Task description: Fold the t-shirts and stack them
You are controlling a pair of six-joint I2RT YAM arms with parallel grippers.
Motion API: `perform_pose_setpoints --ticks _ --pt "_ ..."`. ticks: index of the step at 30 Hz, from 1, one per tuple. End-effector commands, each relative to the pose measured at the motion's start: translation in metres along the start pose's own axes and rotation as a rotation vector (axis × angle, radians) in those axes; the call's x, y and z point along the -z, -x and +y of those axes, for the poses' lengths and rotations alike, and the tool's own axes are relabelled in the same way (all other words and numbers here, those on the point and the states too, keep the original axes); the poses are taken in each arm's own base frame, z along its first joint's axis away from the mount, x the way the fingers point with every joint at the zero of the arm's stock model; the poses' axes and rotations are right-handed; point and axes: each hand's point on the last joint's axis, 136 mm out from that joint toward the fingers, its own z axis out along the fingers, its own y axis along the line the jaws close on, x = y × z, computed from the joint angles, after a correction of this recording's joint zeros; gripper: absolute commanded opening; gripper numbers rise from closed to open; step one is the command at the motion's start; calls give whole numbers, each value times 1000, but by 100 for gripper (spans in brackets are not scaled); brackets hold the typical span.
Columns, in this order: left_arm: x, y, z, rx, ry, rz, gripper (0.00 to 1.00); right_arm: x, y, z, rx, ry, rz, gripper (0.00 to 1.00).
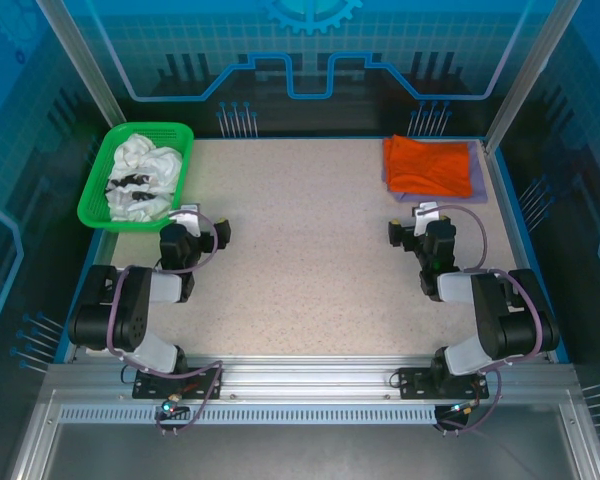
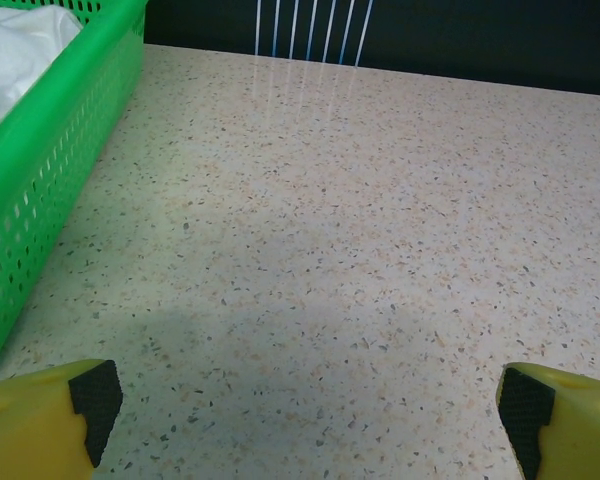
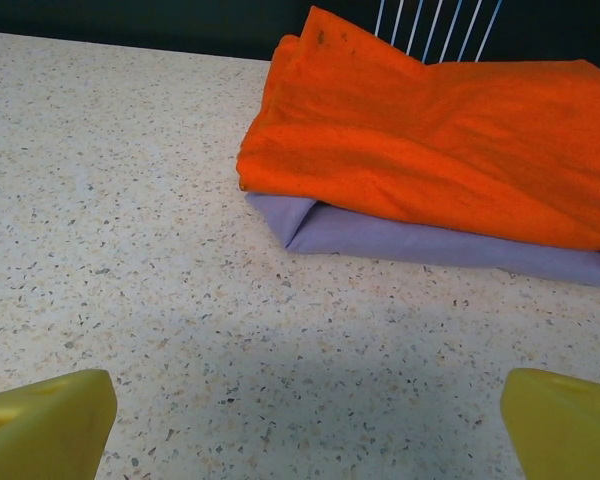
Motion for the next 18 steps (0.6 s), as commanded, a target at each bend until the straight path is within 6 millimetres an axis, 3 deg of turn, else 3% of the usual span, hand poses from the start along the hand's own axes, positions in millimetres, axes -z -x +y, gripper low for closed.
perform_pose_setpoints --ticks 1,18 --pt "-1 2 -1 -35 6 -2 99 -1 -2 1 -13 7 11 100" --pt "-1 2 -1 -35 6 -1 99 -2 -2 1 -14 9 12 100"
